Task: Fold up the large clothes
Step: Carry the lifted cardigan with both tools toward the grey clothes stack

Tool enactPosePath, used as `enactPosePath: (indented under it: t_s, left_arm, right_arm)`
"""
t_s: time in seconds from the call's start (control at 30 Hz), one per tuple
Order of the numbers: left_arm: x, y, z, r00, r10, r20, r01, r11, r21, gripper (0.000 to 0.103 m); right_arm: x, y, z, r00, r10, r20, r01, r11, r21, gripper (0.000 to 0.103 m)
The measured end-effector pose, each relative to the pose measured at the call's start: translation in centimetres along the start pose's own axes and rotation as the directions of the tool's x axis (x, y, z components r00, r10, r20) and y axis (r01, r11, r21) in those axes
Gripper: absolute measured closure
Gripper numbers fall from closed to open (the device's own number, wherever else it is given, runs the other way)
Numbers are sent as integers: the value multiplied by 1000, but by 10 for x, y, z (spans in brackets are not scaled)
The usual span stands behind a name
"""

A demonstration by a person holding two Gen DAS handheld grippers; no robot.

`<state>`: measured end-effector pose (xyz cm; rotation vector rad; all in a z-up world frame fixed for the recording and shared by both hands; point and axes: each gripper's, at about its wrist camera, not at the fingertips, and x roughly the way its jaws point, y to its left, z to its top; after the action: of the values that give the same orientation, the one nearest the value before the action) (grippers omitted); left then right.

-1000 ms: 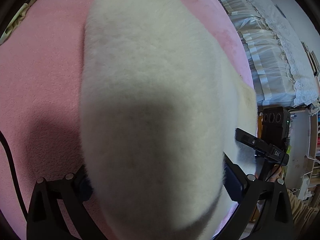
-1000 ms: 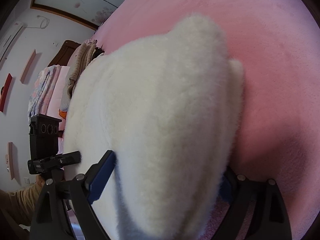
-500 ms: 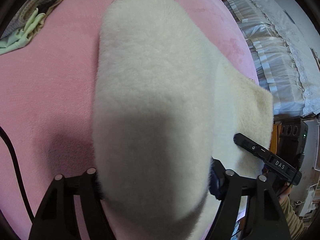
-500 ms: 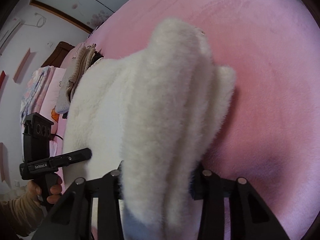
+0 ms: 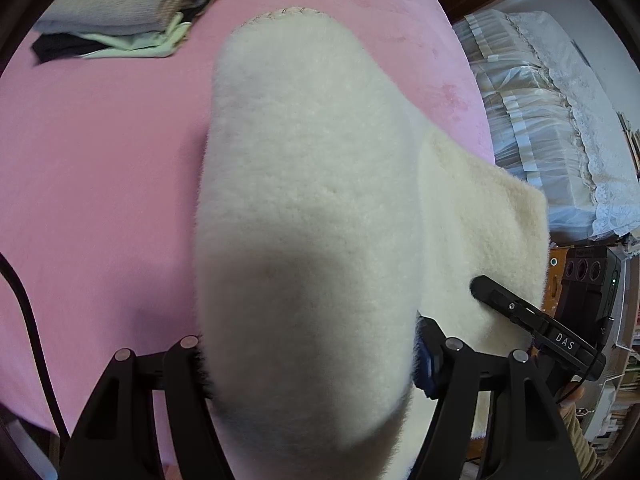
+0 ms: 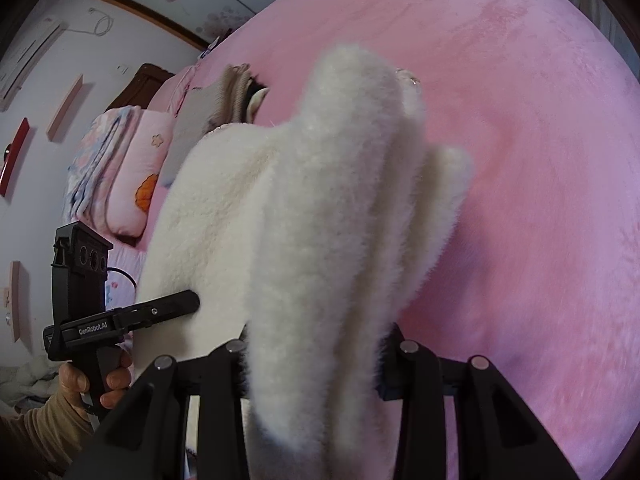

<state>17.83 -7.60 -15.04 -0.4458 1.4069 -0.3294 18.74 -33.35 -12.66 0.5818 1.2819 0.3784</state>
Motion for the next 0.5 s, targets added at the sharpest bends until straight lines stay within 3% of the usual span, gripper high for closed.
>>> enactPosePath:
  t_s: [0.23, 0.5]
  left_arm:
    - [-67, 21, -30, 999, 20, 38, -19, 1000, -16, 35]
    - [-131, 74, -4, 995, 28, 98, -28, 1000, 4, 35]
  right_arm:
    - [-2, 54, -14, 999, 49, -13, -50, 997, -55, 67]
    - [29, 121, 6, 997, 81, 4, -81, 994, -79, 67]
